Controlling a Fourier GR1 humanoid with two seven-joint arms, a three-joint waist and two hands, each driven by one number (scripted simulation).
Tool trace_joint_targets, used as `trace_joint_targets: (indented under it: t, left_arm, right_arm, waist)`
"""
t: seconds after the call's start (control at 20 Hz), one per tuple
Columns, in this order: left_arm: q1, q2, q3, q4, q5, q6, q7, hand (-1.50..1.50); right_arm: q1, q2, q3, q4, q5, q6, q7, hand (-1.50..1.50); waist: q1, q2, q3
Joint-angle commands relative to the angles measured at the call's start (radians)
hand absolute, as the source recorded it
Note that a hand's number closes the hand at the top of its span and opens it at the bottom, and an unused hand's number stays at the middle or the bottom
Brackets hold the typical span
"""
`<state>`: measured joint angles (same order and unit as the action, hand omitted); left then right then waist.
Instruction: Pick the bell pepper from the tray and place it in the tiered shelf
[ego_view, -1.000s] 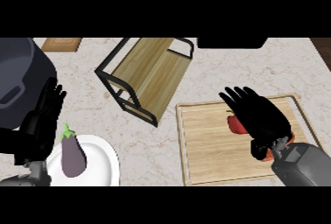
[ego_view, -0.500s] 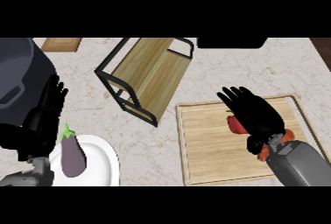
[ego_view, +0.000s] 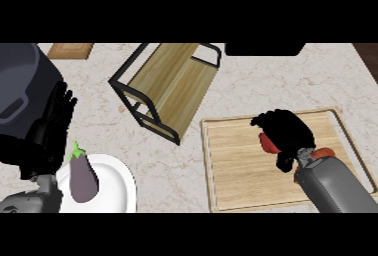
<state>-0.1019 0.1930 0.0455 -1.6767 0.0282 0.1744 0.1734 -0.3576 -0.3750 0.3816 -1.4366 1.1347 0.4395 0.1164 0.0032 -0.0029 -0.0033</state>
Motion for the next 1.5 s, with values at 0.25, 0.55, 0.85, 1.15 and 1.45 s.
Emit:
trace_joint_targets:
  t: [0.25,0.55,0.85,1.15,1.45]
  left_arm:
    - [0.055,-0.049,-0.033,0.0,-0.053,0.012,-0.067,0.0]
    - [0.016,-0.017,0.0,-0.025,-0.012,-0.008,0.029,0.0]
    - [0.04,-0.005,0.01,-0.024,-0.013,-0.026,-0.018,0.0]
    - [0.09,-0.029,0.002,-0.034,-0.008,-0.034,-0.052,0.0]
    - [0.057,-0.013,0.039,-0.013,0.005,-0.027,-0.028,0.0]
  right_arm:
    - [0.005,0.016,0.041,0.069,0.144,-0.205,-0.108,1.5]
    - [0.016,0.019,0.157,0.022,0.015,-0.133,-0.419,1.5]
    - [-0.042,0.059,0.109,0.036,-0.119,-0.006,-0.571,1.5]
    - [0.037,-0.01,-0.018,-0.247,-0.289,0.19,-0.595,1.5]
    - [0.0,0.113,-0.304,-0.352,-0.619,0.387,-0.403,1.5]
  waist:
    - [0.0,0.003,0.003]
    - [0.011,0.005,0.004]
    - [0.008,0.004,0.003]
    - [-0.013,-0.003,0.003]
    - [-0.028,-0.006,0.002]
